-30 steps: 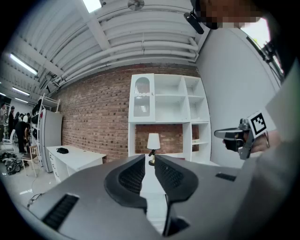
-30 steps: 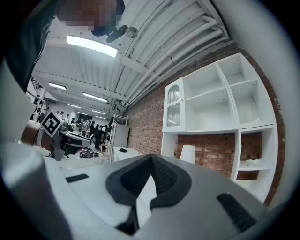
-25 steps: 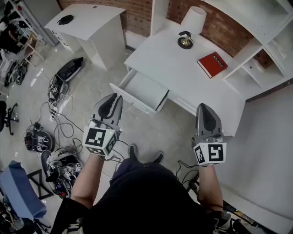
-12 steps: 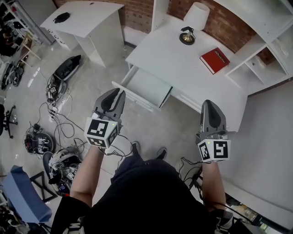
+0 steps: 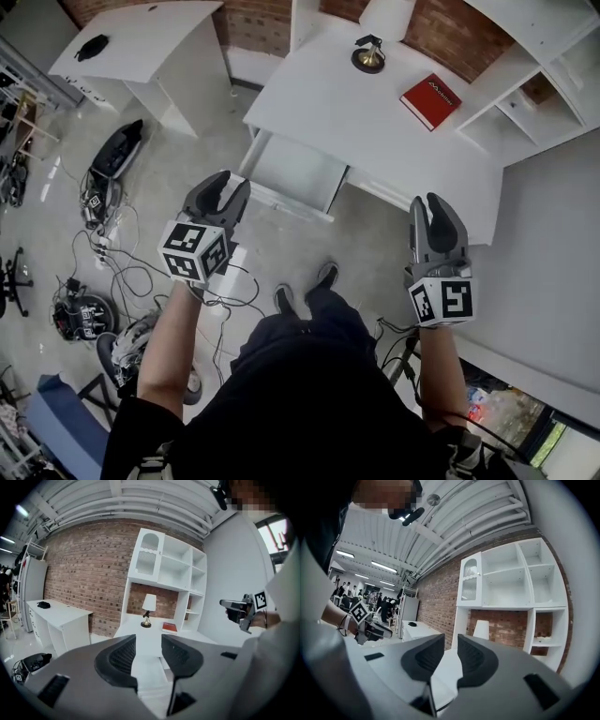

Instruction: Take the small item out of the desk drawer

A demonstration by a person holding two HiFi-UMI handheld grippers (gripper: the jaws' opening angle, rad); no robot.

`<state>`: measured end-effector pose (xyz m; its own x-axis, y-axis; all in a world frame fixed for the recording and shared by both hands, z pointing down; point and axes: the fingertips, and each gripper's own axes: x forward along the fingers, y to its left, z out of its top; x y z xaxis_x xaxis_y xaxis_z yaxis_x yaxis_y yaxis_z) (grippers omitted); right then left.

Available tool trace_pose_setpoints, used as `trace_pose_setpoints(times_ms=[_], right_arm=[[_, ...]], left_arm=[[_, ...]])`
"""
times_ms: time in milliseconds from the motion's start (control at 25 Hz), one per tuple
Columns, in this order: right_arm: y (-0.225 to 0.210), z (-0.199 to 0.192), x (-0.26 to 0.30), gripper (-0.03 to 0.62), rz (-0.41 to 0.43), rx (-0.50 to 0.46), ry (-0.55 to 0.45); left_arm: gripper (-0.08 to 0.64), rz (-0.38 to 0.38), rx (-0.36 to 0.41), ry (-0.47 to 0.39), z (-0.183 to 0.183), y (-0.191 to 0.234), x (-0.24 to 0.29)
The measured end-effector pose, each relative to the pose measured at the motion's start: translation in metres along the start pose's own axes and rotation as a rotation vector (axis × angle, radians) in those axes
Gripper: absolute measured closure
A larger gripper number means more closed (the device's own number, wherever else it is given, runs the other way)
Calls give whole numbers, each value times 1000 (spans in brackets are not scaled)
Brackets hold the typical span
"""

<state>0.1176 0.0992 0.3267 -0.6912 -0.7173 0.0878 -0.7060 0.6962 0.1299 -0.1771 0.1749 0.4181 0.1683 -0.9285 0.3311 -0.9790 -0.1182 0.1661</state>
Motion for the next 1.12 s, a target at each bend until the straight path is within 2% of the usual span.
trace_pose_setpoints(times_ms=[160, 480, 800, 960, 1120], right_arm=[[-9, -18, 26, 508, 16, 29, 22], [-53, -55, 103, 508, 92, 97, 48], [-97, -83, 149, 485, 117, 97, 93], [-102, -98, 160, 485, 90, 141, 122], [-101, -112, 174, 485, 43, 177, 168]], left_arm=[[394, -64, 44, 124, -21, 8, 41], [384, -151, 288, 438, -69, 25, 135], [356, -219, 425, 608, -96, 38, 195], [356, -303, 527, 712, -126, 39, 209], [356, -455, 682, 847, -167, 41, 222]])
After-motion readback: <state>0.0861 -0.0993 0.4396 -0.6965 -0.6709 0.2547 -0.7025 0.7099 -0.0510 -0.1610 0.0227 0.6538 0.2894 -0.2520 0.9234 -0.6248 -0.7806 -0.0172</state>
